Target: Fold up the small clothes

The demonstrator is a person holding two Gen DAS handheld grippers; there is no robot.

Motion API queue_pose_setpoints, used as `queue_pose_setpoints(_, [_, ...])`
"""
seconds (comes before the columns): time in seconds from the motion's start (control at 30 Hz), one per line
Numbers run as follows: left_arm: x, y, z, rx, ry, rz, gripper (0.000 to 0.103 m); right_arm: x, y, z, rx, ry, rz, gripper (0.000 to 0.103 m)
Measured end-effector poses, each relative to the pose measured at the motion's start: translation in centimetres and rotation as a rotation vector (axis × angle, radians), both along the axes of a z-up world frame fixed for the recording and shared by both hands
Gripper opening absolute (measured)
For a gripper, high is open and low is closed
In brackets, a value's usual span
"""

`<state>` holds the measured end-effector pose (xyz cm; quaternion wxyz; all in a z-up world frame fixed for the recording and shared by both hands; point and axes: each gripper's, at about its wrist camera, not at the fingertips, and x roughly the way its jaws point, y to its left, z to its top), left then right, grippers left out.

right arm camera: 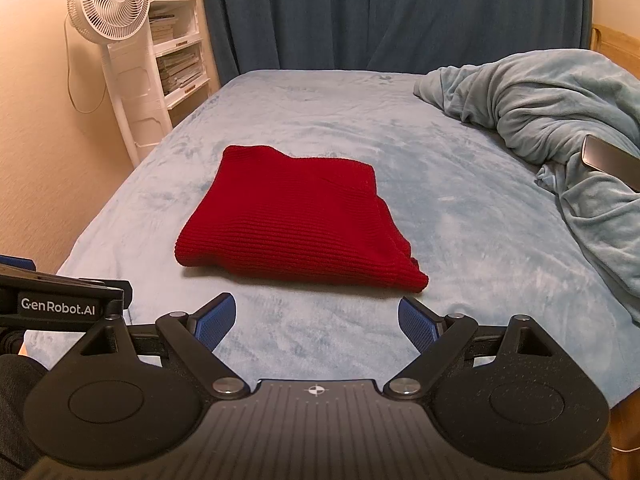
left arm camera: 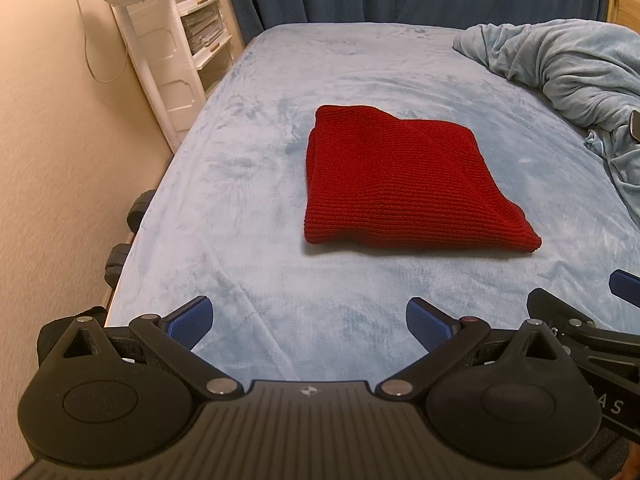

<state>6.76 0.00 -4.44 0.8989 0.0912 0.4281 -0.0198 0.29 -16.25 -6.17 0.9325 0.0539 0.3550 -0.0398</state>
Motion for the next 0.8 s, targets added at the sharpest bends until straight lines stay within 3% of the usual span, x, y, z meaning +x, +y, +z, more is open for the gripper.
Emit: queue_pose_setpoints(0.8, [0.42, 0.14, -0.91, -0.012, 0.034, -0.011, 0.103, 0.22, -0.24, -0.53, 0.009, 0.014, 0.006, 0.090])
